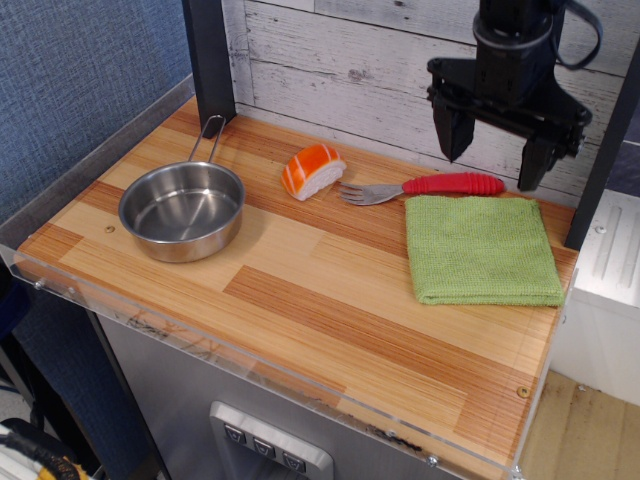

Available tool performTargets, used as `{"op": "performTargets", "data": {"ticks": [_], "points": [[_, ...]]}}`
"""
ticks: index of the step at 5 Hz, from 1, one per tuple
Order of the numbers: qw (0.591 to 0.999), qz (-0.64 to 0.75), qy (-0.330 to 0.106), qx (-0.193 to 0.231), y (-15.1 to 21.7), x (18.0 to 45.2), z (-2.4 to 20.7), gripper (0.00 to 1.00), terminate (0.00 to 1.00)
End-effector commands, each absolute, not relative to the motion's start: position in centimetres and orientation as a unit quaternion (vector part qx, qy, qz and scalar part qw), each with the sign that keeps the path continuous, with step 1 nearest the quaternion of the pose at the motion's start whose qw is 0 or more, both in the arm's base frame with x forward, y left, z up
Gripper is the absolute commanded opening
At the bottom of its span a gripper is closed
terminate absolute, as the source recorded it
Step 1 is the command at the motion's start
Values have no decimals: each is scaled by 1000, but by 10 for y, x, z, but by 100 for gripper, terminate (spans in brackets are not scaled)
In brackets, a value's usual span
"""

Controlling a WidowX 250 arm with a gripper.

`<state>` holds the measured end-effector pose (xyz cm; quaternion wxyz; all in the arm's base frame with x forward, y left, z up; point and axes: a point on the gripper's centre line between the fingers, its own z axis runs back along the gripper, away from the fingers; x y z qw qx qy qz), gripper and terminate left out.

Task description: Slide the green towel down and away from the red fork.

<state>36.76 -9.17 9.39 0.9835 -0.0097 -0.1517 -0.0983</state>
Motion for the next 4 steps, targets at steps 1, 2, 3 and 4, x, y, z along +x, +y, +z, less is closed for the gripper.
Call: {"op": "performTargets", "data": {"ticks": [1,2,3,4], "points": [[983,-115,-142,-3,-96,381,77,100,0],[985,-125,-121,4,-99,377,59,100,0],[986,-131,-103,6,-100,374,45,100,0],[986,-136,-93,10,-99,369,32,100,0]]}}
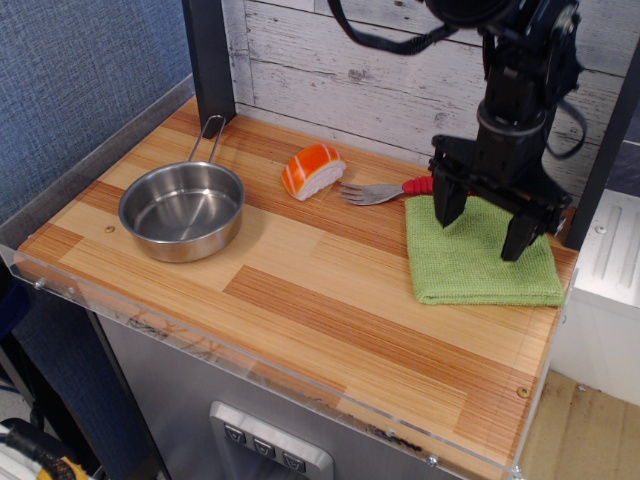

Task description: Slide the green towel down and away from the red fork.

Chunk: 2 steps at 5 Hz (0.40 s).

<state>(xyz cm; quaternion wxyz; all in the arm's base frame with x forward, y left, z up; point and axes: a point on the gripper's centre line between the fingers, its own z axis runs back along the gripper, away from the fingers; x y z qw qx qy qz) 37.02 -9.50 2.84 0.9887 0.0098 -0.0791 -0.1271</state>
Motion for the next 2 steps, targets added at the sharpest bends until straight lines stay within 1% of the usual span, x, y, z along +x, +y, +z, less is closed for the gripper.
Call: {"op": "performTargets", "data": {"ticks": [1,2], "points": [[985,-140,-97,10,-103,369,23,100,0],[986,-138,-96,5,-105,367,20,100,0]]}}
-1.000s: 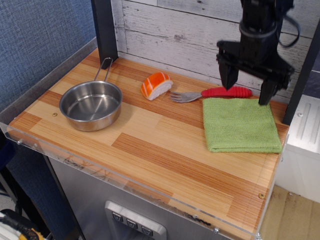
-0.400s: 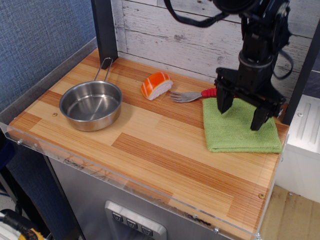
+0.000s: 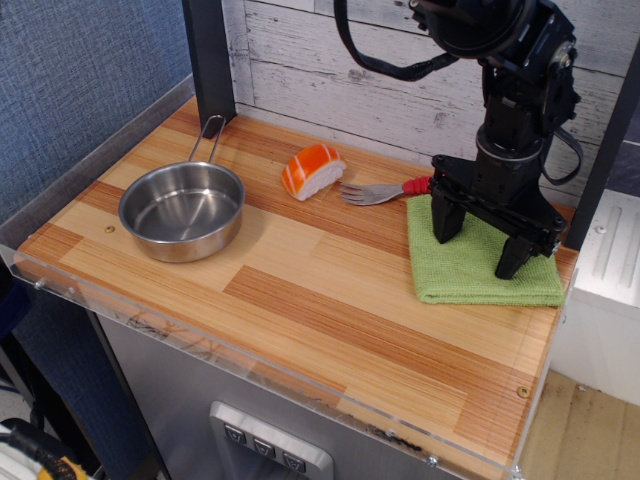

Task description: Slide the green towel down and away from the red fork.

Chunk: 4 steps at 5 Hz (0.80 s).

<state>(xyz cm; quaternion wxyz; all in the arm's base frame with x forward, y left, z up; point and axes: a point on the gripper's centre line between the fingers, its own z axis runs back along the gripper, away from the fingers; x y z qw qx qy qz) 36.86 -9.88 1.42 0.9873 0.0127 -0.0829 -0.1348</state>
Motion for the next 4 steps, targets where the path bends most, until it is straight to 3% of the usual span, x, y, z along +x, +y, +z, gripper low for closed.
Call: {"op": "performTargets", "data": {"ticks": [1,4], "points": [[987,-131,-93,2,-101,358,18,100,0],[988,-129,-85,22,-74,314,19,100,0]]}}
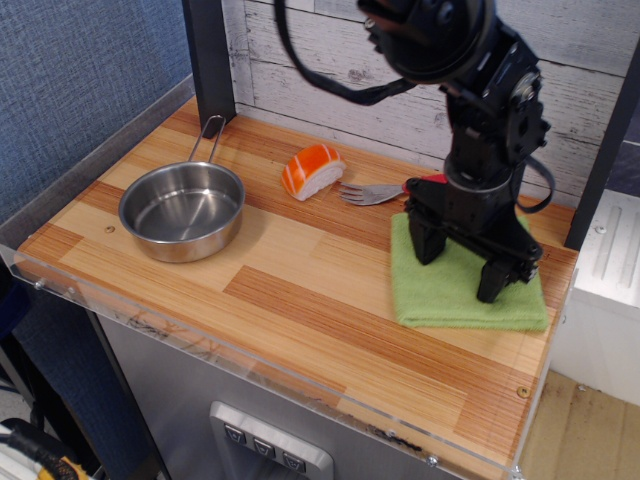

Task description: Slide the green towel down and away from the red fork.

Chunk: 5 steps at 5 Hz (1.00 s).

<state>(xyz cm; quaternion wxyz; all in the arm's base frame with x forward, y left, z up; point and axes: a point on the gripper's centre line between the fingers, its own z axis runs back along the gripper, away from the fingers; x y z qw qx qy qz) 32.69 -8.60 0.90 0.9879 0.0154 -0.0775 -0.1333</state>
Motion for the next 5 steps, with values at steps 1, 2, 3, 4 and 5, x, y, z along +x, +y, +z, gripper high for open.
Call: {"op": "performTargets", "data": {"ticks": [1,2,3,4,5], "points": [[989,-121,-83,27,-62,304,20,100,0],[991,-106,-76,34,-46,292,16,100,0],[993,-88,-67,44,-27,280,13,100,0],[993,-83,-59,55,-13,268,11,100,0],[994,-77,-51,60,-4,252,10,100,0]]}}
